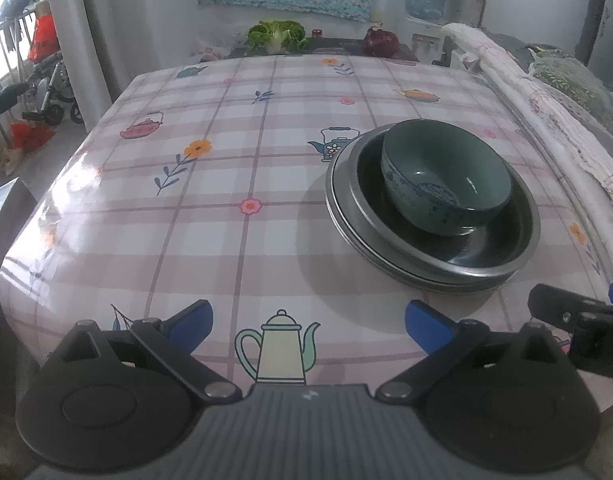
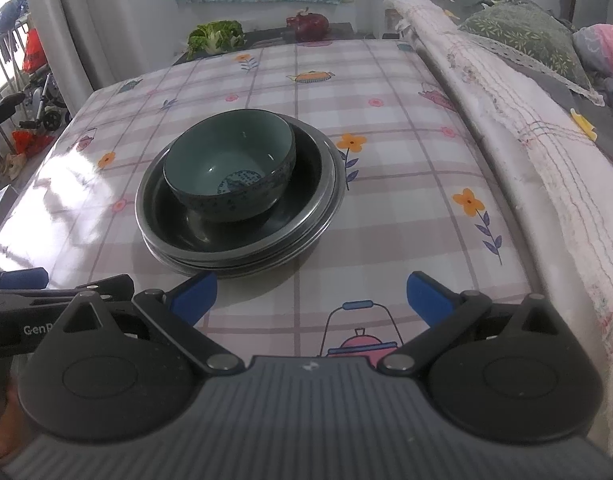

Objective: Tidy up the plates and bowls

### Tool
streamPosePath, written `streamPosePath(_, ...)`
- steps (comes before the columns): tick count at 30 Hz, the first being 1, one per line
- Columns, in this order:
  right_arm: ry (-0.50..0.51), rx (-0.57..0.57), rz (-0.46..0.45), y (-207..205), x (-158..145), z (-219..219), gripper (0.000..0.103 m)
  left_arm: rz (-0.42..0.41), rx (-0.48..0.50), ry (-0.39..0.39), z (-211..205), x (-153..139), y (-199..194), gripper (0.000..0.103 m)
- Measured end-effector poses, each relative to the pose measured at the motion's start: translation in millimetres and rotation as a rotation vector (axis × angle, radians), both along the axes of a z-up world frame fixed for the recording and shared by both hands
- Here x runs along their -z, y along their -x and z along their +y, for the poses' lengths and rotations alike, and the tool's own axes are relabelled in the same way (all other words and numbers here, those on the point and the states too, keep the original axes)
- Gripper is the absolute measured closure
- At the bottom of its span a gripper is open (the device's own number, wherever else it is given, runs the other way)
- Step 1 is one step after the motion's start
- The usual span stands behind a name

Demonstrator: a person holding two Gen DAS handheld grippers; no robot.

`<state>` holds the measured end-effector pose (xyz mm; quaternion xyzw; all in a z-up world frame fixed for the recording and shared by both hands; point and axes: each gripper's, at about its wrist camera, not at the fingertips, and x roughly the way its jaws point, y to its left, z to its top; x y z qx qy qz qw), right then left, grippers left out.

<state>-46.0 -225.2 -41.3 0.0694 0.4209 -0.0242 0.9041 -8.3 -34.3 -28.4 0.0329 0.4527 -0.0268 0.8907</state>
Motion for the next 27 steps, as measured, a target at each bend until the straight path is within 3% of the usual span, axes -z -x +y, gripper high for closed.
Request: streamPosePath(27, 0.0, 0.003, 0.0, -0.2, -0.3, 0.0, 0.001, 0.003, -0.008, -0.01, 2.1, 0.6, 0.0, 0.0)
